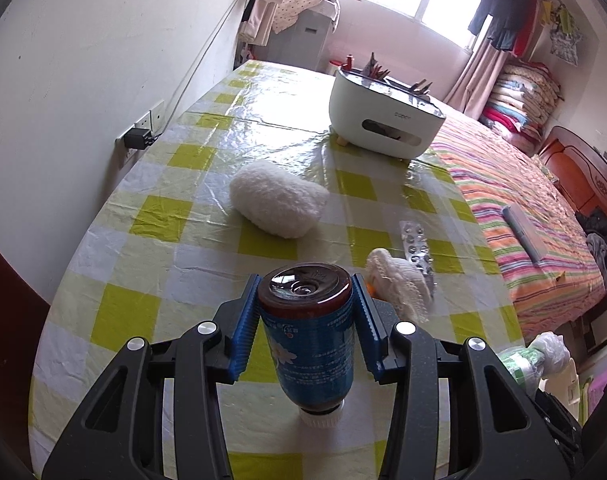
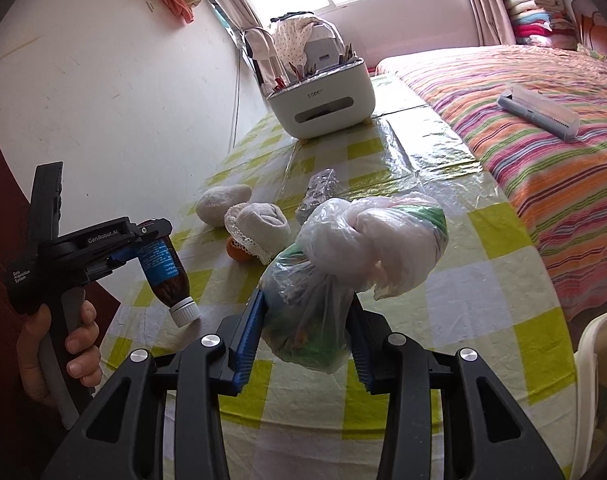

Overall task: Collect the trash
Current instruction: 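Lift and carry the bottle and plastic bag in both tools toward the white bin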

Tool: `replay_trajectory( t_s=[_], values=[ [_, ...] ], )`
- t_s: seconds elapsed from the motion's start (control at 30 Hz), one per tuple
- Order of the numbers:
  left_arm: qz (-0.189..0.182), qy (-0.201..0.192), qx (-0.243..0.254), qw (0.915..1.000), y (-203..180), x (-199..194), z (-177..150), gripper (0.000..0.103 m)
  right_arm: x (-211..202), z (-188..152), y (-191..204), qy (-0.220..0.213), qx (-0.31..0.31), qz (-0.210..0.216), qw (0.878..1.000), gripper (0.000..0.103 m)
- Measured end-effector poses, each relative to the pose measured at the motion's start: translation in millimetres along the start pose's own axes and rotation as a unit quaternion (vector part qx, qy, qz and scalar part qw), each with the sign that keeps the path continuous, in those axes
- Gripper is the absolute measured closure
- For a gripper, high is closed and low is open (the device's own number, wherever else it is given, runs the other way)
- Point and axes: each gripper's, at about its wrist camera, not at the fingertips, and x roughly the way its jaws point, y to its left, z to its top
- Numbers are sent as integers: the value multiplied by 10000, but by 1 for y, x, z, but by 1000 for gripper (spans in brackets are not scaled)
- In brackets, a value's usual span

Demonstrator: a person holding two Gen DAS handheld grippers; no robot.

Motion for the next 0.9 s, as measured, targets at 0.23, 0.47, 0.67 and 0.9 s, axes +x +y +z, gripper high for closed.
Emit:
replay_trajectory(
  t_s=[0.23,0.47,0.67,0.9],
  values=[
    [-101,-121,252,9996,-24,-10,-5,60,-18,0,-10,-158,63,-30,9999,64],
    [-214,-184,426,9987,-45,-17,-10,60,-34,1,-14,-348,2,-96,9993,64],
    [-285,-190,606,9976,-63,-21,-17,60,-45,-3,-22,-409,69,-163,9990,64],
    [-441,-195,792,9957,-84,-27,-25,60,-59,-3,-33,-466,118,-263,9985,64]
  ],
)
